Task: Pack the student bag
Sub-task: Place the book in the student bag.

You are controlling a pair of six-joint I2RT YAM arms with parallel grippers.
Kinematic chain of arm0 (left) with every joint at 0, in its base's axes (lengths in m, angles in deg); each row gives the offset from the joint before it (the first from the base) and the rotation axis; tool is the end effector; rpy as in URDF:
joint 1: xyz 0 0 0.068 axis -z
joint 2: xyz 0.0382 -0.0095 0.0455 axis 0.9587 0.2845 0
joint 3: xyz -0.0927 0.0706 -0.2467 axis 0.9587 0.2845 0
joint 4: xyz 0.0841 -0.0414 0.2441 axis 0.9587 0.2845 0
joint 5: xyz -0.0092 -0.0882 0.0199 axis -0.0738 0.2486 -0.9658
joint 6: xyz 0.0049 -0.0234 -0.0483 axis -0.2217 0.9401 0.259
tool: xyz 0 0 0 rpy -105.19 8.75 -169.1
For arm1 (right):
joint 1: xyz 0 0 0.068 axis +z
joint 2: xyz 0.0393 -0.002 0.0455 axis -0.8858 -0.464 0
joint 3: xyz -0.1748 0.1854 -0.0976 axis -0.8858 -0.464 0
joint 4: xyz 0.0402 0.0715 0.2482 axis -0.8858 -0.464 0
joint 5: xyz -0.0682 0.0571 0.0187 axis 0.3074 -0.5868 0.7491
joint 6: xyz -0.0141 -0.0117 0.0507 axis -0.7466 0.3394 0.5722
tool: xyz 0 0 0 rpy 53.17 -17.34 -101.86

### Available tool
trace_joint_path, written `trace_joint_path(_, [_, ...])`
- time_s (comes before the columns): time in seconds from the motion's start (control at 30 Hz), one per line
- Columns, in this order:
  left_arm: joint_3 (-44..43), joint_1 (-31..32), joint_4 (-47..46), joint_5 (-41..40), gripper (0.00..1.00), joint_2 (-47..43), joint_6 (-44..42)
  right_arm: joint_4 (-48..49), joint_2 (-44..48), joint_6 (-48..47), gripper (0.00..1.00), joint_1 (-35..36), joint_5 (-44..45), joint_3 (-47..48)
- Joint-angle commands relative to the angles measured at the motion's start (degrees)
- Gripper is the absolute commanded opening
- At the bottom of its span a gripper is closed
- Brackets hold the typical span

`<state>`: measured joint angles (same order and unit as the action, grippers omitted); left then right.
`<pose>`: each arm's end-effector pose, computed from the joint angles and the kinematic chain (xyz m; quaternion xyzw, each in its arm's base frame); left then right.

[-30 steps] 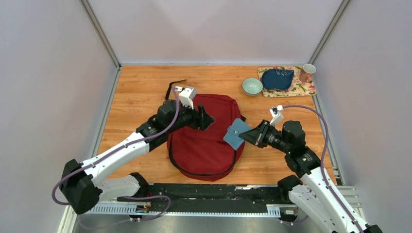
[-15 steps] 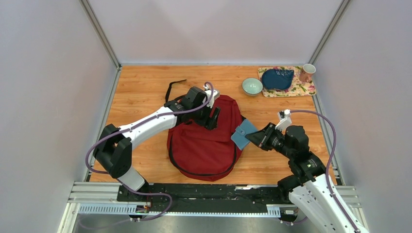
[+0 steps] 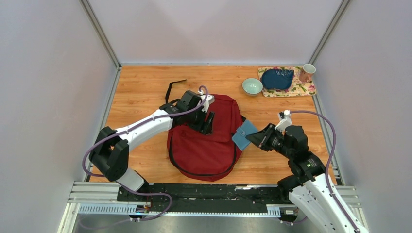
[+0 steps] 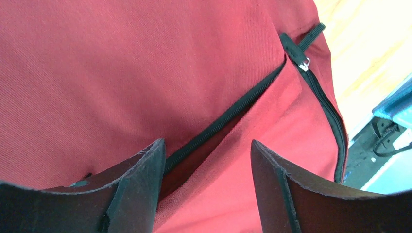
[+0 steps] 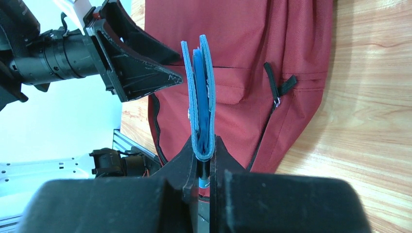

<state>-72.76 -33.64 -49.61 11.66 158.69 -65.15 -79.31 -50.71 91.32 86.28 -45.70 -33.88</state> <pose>0.2504 -0.2206 0.2467 0.2433 0.9046 -0.2589 0.2354 0.1148 0.0612 0.2630 0.0946 0.8353 0.3986 0.3667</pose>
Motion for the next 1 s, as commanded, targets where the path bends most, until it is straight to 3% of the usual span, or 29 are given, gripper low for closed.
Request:
trace_joint_path(0.0, [3.5, -0.2, -1.0, 4.3, 0.70, -4.4, 2.8, 2.2, -0.2, -0.2, 0.00, 0.1, 0.8, 0.1])
trace_joint_path(0.17, [10.0, -0.2, -4.5, 5.8, 0.63, -9.8, 5.7, 2.7, -0.9, -0.2, 0.00, 0.1, 0.5, -0.2])
trace_joint_path(0.5, [22.4, -0.1, -13.5, 2.4, 0.63, -18.7, 14.8, 4.2, -2.4, 0.2, 0.00, 0.1, 0.0, -1.3])
trace_joint_path(0.73, [32.9, -0.1, -26.2, -5.2, 0.68, -24.4, 25.0, 5.1, -2.7, 0.7, 0.00, 0.0, -0.9, -1.8])
trace_joint_path(0.97, [35.6, -0.1, -40.7, -8.0, 0.76, -26.9, 27.9, 5.0, -2.5, 1.0, 0.00, 0.1, -1.3, -1.9])
